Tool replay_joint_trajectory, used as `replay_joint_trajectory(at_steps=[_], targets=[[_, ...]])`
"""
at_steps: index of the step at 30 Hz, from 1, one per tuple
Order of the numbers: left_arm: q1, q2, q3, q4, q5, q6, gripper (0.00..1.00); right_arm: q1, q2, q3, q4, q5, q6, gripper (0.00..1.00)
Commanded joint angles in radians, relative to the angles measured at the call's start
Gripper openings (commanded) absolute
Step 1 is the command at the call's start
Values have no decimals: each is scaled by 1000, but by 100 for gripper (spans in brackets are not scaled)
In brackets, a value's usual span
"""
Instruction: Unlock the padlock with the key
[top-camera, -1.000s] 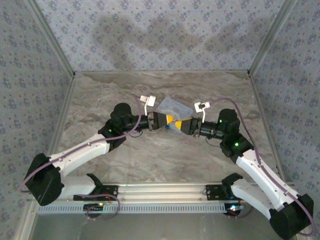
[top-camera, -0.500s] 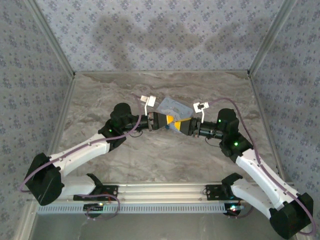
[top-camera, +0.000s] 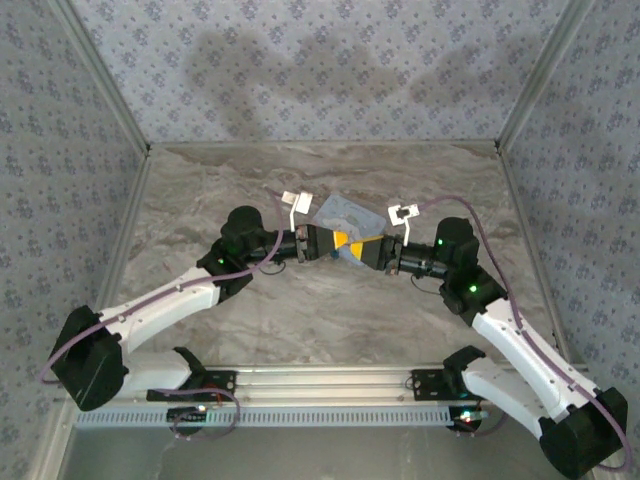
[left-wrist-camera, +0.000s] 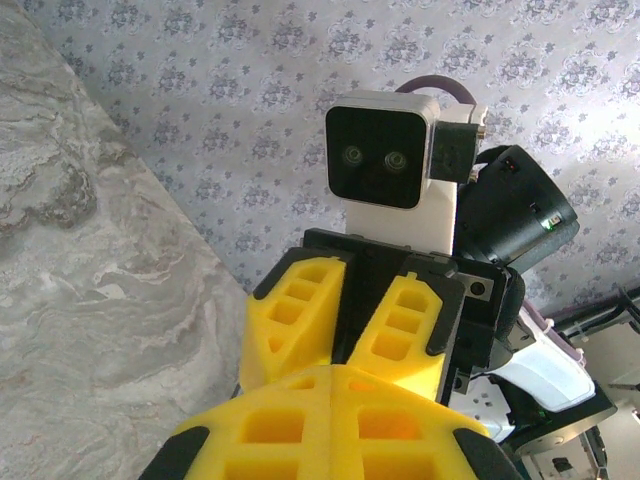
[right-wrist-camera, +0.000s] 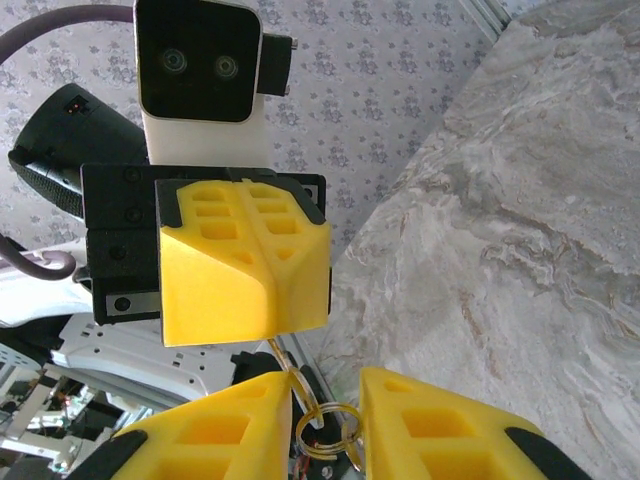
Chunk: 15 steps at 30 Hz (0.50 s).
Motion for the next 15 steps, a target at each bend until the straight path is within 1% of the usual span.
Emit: replay_joint_trajectory(at_steps=[1, 2, 4, 7, 9, 10, 12, 14, 15], targets=[[-4, 7, 6, 54, 27, -7, 0, -2, -7, 26, 22, 5, -2, 15], [-6, 7, 6, 54, 28, -6, 0, -2, -7, 24, 22, 3, -3, 11], [-4, 9, 4, 53, 26, -4, 0, -2, -8, 21, 23, -1, -4, 8], [-3, 10, 6, 56, 21, -4, 0, -1, -8, 16, 21, -9, -13, 0], [-4, 10, 8, 51, 10, -1, 0, 2, -10, 12, 26, -13, -18, 0], [-4, 9, 9, 40, -1, 5, 4, 1, -12, 11, 23, -9, -21, 0], [-3, 2, 4, 21, -30, 18, 22, 0, -18, 9, 8, 4, -32, 0], [4, -20, -17, 1, -80, 36, 32, -8, -27, 2, -5, 20, -43, 0], [6, -32, -25, -15, -101, 48, 38, -14, -28, -1, -10, 24, -48, 0]])
